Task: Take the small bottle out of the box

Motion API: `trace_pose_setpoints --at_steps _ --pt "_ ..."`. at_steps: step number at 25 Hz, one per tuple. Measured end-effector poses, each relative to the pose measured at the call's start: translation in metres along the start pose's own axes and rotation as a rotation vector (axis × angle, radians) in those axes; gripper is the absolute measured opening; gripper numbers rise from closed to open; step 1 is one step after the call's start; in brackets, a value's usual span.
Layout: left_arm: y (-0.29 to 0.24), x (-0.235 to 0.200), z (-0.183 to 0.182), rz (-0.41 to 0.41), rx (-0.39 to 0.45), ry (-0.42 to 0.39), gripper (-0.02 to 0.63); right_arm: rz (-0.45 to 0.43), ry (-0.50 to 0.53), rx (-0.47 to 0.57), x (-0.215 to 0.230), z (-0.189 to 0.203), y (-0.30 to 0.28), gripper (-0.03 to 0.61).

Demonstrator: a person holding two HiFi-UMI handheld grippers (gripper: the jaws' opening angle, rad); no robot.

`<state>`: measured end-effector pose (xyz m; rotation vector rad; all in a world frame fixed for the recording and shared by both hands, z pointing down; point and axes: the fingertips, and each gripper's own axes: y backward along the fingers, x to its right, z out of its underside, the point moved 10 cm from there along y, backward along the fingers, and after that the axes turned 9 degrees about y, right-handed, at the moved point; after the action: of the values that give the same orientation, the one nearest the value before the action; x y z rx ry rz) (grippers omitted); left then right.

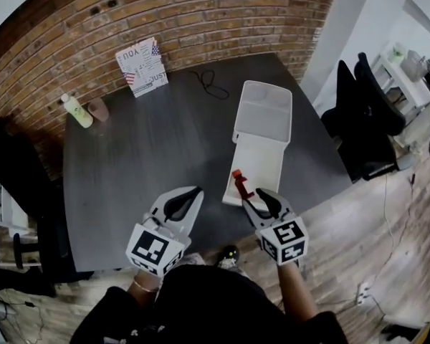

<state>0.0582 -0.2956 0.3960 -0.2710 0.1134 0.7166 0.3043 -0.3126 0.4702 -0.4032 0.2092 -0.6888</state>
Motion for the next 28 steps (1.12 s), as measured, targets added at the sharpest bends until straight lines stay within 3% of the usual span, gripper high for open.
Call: trace_pose_setpoints --at_steps 5,18,28 --pt "-0.002 -0.008 0.003 -0.038 -0.013 0.012 0.005 -0.055 0.048 -0.101 0.01 0.009 -0.036 0.179" --pt "-0.013 -0.065 -0.022 -0.048 0.034 0.017 0.005 -0.068 0.148 -0.396 0.02 0.025 -0.104 0.21" --pt "-0.004 -0.081 -0.012 -0.059 0.059 0.057 0.005 -0.052 0.156 -0.509 0.03 0.037 -0.124 0.239"
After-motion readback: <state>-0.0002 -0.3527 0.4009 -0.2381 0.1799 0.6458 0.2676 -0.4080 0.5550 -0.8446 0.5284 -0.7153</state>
